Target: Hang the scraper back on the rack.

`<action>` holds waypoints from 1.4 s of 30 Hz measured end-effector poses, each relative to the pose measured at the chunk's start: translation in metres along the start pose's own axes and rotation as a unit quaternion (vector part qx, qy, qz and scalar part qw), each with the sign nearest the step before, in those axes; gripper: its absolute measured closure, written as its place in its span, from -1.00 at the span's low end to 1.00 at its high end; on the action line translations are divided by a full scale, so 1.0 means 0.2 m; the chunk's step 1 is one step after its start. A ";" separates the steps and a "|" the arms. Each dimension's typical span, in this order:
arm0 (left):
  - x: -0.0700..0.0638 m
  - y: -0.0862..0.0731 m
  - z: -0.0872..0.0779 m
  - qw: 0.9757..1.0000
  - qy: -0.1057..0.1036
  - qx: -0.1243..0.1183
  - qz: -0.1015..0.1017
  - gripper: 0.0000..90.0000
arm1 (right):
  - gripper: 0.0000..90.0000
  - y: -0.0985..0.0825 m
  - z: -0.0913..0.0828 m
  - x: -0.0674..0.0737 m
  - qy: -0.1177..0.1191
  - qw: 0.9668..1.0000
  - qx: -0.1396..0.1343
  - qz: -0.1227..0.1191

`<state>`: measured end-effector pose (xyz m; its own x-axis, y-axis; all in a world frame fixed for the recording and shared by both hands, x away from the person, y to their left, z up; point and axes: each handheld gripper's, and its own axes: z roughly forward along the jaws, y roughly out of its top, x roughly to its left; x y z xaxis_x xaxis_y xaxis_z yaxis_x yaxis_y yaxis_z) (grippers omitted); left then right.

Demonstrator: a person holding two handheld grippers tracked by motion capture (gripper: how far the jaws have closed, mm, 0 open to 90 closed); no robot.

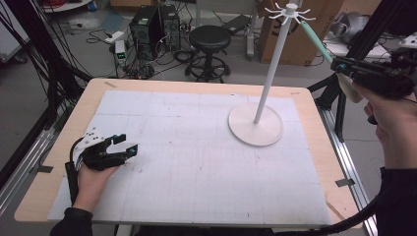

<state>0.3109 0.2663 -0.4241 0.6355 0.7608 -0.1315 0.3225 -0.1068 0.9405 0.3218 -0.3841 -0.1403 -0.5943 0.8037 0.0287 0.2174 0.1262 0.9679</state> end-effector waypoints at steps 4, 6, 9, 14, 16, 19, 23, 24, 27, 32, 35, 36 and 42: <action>0.00 0.00 0.00 1.000 -0.001 0.002 0.000 -0.31 | 0.80 -0.01 0.02 -0.01 -0.002 1.000 0.006 0.003; 0.00 0.00 0.00 1.000 -0.001 0.003 0.000 -0.31 | 0.80 -0.02 0.03 -0.02 -0.002 1.000 0.008 0.006; 0.00 0.00 0.00 1.000 -0.002 0.004 0.001 -0.31 | 0.78 -0.03 0.06 -0.03 -0.004 1.000 0.015 0.007; 0.00 0.00 0.00 1.000 -0.002 0.006 0.002 -0.31 | 0.47 -0.09 0.11 -0.04 0.004 1.000 0.019 0.014; 0.00 0.00 0.00 1.000 -0.001 0.006 0.000 -0.31 | 0.33 -0.13 0.12 -0.04 0.002 1.000 0.018 0.009; 0.00 -0.01 0.00 1.000 -0.001 0.006 -0.001 -0.31 | 0.14 -0.23 0.14 -0.03 0.008 1.000 0.011 0.005; 0.00 -0.01 0.00 1.000 -0.004 0.009 0.001 -0.31 | -0.02 -0.41 0.18 -0.01 0.018 1.000 0.005 -0.009; 0.00 -0.01 0.00 1.000 -0.003 0.010 0.001 -0.31 | -0.08 -0.47 0.19 0.00 0.021 1.000 0.004 -0.012; 0.00 -0.01 0.01 1.000 -0.002 0.009 0.000 -0.31 | -0.14 -0.62 0.22 0.01 0.033 0.999 0.009 -0.019; 0.00 -0.01 0.02 1.000 -0.001 0.010 -0.001 -0.32 | -0.20 -0.89 0.27 0.02 0.042 0.999 0.020 -0.008; 0.00 -0.01 0.02 1.000 0.000 0.012 0.000 -0.32 | -0.24 -1.02 0.28 0.03 0.045 0.999 0.024 0.006; 0.00 -0.01 0.03 1.000 -0.001 0.014 0.000 -0.32 | -0.25 -1.05 0.28 0.04 0.044 0.999 0.027 0.009; 0.00 -0.01 0.04 1.000 0.000 0.016 0.001 -0.32 | -0.29 -1.22 0.29 0.05 0.020 0.998 0.043 0.030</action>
<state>0.3156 0.2610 -0.4294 0.6362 0.7606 -0.1294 0.3438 -0.1293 0.9301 0.3091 -0.3732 -0.3901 -0.6084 0.7875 0.0986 0.3190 0.1289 0.9389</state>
